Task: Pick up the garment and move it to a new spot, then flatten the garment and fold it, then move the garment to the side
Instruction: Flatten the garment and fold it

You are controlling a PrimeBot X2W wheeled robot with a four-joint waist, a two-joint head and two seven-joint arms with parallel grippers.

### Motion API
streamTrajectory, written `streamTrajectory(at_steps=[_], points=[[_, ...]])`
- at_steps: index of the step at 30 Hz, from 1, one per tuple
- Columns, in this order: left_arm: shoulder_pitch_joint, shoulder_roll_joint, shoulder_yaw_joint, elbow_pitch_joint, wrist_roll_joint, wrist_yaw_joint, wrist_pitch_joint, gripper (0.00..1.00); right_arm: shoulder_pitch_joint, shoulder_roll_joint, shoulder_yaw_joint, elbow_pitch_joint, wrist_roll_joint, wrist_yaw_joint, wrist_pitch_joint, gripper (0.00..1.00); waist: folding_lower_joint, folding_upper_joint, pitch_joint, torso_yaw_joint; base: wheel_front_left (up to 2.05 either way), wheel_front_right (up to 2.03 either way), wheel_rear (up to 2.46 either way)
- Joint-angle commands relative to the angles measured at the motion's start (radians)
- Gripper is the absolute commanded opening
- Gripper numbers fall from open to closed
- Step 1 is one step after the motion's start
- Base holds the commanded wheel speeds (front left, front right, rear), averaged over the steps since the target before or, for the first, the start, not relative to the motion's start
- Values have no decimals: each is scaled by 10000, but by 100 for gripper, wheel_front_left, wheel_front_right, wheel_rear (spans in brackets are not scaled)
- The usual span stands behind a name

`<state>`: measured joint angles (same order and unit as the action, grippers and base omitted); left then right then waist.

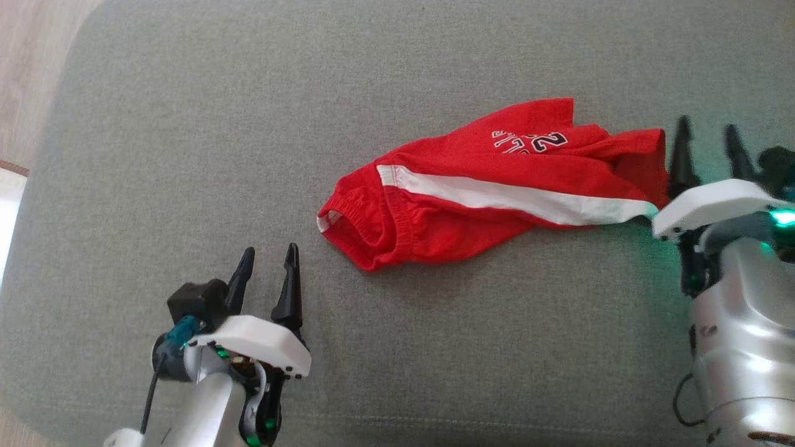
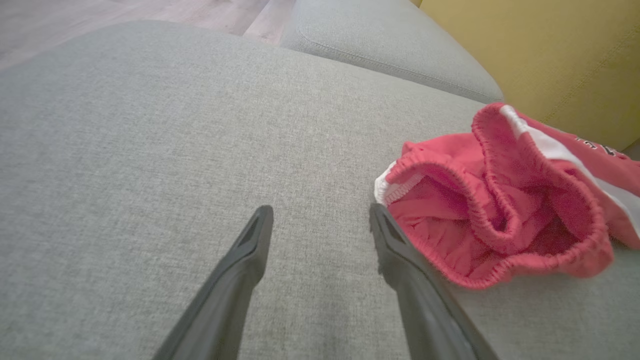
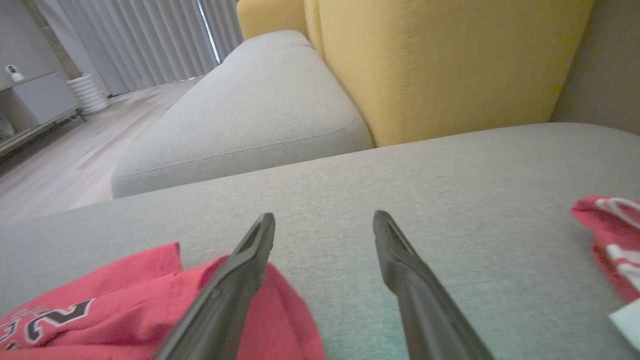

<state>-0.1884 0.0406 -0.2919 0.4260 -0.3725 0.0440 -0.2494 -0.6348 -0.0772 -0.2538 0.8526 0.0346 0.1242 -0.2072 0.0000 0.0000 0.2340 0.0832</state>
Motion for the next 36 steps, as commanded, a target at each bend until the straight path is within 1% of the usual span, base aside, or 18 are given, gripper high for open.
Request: streamTrajectory(at_steps=[1,4,8,11,16,23,30,36], points=[[-265,97,233,-225,73,25,-124,100,-326,-24,-111,-167,-216,65,-192,100,0,0,-63,-14,0,0,0],[-215,97,261,-239,122,93,-124,100,-350,0,-723,-27,-686,65,-388,100,0,0,-186,-104,0,0,0],[-109,97,372,-323,252,170,-124,100,-105,114,-666,-197,-992,65,-519,100,0,0,-375,-318,0,0,0],[7,97,489,-500,474,317,-124,100,428,199,-217,-745,-877,65,-538,100,0,0,-530,-489,0,0,0],[284,97,687,-776,897,507,-124,100,1910,257,739,-2027,-381,65,-543,100,0,0,-838,-743,0,0,0],[808,97,972,-975,1243,643,-124,100,3607,267,2001,-3085,623,65,-544,100,0,0,-1333,-898,0,0,0],[1266,97,996,-1126,1283,688,-124,100,4491,268,2506,-3598,1118,65,-545,100,0,0,-1763,-893,0,0,0],[1327,97,955,-1222,1328,740,-124,100,4542,268,2641,-3694,1215,65,-545,100,0,0,-1816,-876,0,0,0]])
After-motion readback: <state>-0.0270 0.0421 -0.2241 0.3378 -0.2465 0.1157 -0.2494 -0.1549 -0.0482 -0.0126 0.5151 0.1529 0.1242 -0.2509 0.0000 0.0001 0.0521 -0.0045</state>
